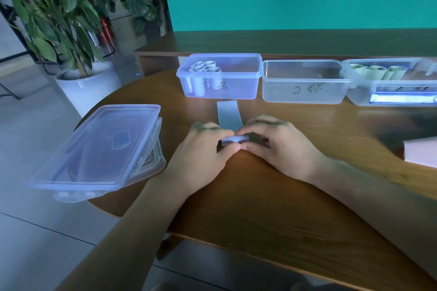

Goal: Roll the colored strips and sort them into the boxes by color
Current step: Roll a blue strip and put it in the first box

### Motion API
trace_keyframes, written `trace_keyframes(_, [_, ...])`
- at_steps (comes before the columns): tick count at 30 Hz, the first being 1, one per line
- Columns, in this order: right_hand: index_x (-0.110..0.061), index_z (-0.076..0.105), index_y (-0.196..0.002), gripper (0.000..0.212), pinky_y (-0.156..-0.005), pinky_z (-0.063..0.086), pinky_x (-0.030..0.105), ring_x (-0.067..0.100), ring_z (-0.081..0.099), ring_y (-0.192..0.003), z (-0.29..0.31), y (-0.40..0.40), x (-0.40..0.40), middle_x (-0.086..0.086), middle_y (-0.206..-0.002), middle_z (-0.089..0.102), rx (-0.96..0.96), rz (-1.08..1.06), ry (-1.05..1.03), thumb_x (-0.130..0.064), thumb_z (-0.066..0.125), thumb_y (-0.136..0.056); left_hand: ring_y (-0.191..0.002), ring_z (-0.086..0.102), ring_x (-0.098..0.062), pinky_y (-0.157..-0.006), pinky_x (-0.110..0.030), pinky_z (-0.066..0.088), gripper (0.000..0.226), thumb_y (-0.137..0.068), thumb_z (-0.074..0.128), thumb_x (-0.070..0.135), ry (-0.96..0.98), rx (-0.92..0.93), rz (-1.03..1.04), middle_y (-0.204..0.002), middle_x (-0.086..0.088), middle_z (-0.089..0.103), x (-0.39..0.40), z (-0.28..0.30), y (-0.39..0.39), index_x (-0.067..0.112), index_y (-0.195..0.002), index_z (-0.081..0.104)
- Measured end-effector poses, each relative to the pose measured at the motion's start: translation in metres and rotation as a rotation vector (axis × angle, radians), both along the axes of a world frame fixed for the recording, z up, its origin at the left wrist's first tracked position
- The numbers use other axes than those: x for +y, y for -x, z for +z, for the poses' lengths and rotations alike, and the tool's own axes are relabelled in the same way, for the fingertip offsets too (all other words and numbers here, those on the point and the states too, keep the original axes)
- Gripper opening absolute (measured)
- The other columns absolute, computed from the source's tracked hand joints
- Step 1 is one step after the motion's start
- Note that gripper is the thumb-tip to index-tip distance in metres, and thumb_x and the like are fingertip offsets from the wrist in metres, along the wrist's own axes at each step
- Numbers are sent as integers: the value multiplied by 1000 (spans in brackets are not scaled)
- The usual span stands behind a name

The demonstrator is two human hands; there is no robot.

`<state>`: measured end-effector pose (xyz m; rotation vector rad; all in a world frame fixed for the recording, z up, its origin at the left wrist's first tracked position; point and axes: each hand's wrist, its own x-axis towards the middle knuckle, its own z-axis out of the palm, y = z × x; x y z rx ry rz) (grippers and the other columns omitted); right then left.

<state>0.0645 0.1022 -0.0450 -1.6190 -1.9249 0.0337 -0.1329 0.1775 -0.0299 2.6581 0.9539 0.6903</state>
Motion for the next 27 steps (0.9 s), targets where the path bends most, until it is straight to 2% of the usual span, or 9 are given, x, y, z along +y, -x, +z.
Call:
trace_keyframes(4, [-31,69,-120,26,-85,56,40,6,59,-105,0,-2,6,-17,-118,62,14,-27,24,-35,67,-95,-117,43,-9,-86,-23,33,34,-97,59,41,17,-14,28,-122,6,58,5,-1,0,29,-128,67])
trace_keyframes(9, [-33,67,-122,27,-86,55,41,5,58,-105,1,-3,9,-18,-120,60,3,-37,54,-39,64,-97,-99,46,0,-75,-8,30,24,-92,70,30,58,-94,37,-110,16,62,9,0,-4,32,-116,67])
trace_keyframes(13, [-31,69,-123,26,-85,54,39,3,55,-101,1,-2,9,-15,-120,59,5,-57,44,-33,66,-97,-96,52,-6,-70,-7,32,20,-93,68,28,145,-94,98,-112,11,59,9,-2,-8,30,-110,59])
trace_keyframes(18, [-25,71,-121,25,-87,55,42,10,61,-105,1,-2,6,-11,-116,63,23,-11,27,-29,65,-98,-94,49,-5,-70,-7,32,11,-95,65,27,143,-80,92,-110,8,59,3,0,-6,30,-105,60])
trace_keyframes(21, [-26,70,-123,27,-90,54,34,6,62,-104,3,-4,-3,-13,-116,66,45,28,56,-33,66,-97,-92,48,-3,-71,-5,32,10,-97,62,31,137,-68,66,-109,9,54,-7,1,2,32,-107,60])
trace_keyframes(24, [-32,69,-117,25,-76,50,22,3,63,-89,6,-5,-19,-19,-107,68,157,48,92,-40,68,-93,-91,48,-2,-72,-3,33,11,-97,61,33,123,-69,37,-106,12,50,-17,0,10,32,-108,62])
trace_keyframes(27, [-28,70,-105,15,-68,50,27,11,64,-77,10,-2,-30,-13,-96,70,258,110,133,-37,70,-93,-93,47,-1,-74,-3,34,11,-98,60,31,82,-84,-5,-97,21,47,-27,-1,18,30,-108,63])
